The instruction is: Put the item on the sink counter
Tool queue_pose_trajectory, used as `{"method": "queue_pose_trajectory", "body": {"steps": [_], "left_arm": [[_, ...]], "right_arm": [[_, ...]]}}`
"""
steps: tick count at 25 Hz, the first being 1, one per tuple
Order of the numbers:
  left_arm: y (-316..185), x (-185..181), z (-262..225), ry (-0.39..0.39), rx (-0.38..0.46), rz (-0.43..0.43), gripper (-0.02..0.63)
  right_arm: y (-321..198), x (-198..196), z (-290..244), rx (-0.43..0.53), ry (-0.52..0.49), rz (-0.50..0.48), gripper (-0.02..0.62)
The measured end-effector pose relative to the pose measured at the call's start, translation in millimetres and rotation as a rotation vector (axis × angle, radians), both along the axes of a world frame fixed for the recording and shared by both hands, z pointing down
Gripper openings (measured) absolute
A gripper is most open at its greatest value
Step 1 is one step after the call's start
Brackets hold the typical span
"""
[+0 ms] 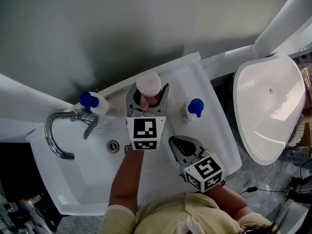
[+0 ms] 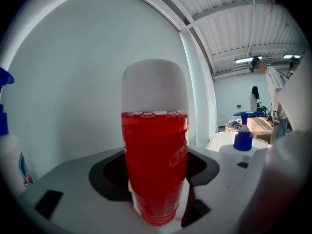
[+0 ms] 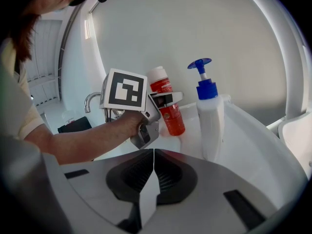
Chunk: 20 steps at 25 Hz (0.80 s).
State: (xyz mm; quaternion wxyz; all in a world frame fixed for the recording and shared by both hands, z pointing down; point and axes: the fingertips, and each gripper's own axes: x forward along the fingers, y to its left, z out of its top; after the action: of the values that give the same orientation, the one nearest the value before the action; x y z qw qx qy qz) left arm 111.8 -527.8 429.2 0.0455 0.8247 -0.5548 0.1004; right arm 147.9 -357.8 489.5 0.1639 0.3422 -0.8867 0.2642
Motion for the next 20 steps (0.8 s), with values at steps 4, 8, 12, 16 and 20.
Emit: {"method": "queue_pose_trajectory", "body": {"steps": [4,8,12,16,20], "left_arm": [[-0.5,0.7,-0.1,-0.008,0.01,-0.003,0.319],[-1.0,1.2,-0.5,-0.011,0.022,-0.001,0.318],[-0.8,1.7,-1.3,-0.012,0.032,0.003,0.319],[-0.5,0.7,-1.8,-0.013,0.044,-0.009,0.319],[-0.3,-0.1,-1.8,-0.021,0.048,-0.018,0.319]], "right_arm": [[0.4,-0.7,-0.6,0.001,0.001,-0.003,0.026],[1.8,0.9,-0.5,0.0,0.006,-0.005,0.026],[4.2,1.1,-0.2,-0.002,0.012,-0.012,0.026],[4.8,1.4,-1.3,0.001,0.015,-0.013,0.027],[4.8,4.9,-0.8,0.001,0.025,-0.003,0.026]]}}
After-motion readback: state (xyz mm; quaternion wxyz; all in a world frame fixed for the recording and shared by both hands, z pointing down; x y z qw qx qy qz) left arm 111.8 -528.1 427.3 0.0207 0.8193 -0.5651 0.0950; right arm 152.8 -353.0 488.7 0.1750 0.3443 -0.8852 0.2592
